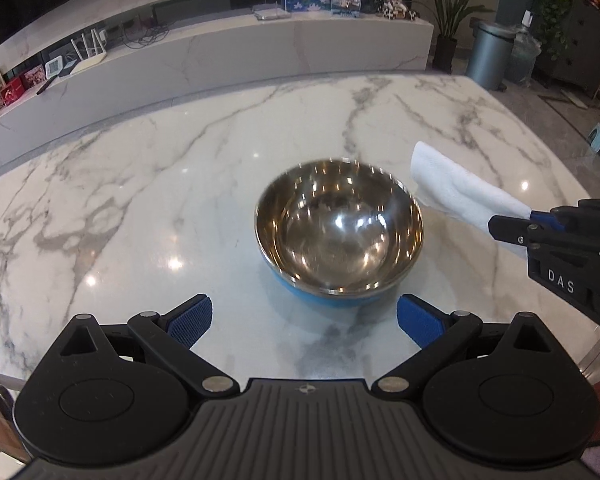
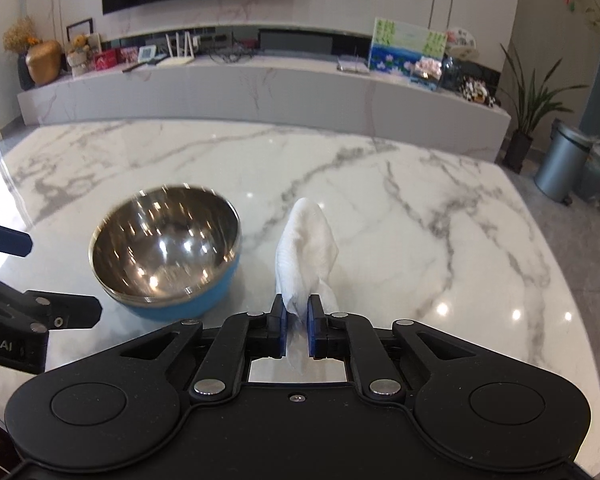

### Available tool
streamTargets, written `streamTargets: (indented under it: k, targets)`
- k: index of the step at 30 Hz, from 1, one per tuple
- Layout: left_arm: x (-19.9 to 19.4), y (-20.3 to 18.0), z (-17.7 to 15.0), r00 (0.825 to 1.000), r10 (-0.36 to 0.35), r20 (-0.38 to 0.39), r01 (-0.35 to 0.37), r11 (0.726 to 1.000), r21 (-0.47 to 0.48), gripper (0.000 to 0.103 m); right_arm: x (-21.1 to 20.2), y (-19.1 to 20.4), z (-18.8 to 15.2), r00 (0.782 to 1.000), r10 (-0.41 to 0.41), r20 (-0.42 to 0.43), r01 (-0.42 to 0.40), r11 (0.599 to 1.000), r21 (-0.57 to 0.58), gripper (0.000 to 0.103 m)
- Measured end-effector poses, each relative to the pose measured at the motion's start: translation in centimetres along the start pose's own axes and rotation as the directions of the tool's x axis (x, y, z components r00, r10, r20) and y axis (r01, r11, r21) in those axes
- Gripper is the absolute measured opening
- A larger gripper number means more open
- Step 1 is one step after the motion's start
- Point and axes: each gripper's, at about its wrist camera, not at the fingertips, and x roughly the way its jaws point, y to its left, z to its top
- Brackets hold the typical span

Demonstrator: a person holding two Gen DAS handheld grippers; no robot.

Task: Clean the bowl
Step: 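Close the right gripper on the end of the white towel and lift it, then carry the towel into the bowl while the left gripper grasps the bowl rim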

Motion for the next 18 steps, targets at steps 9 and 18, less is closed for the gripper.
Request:
streamTargets:
  k: [9, 18]
  targets:
    - [2.0, 2.1, 2.4, 1.000, 0.010, -0.010, -0.010, 0.998, -0.058, 0.100, -1.2, 1.8, 2.5, 0.990, 0.124, 0.061, -0.121, 0.992, -0.044, 0.008]
    - [5.9, 4.2, 2.8, 0.992, -0.063, -0.109, 0.044, 0.985, -0.165, 0.080, 1.9, 4.5, 2.4, 0.979, 0.205, -0.002, -0.204, 0.972, -0.119, 0.008]
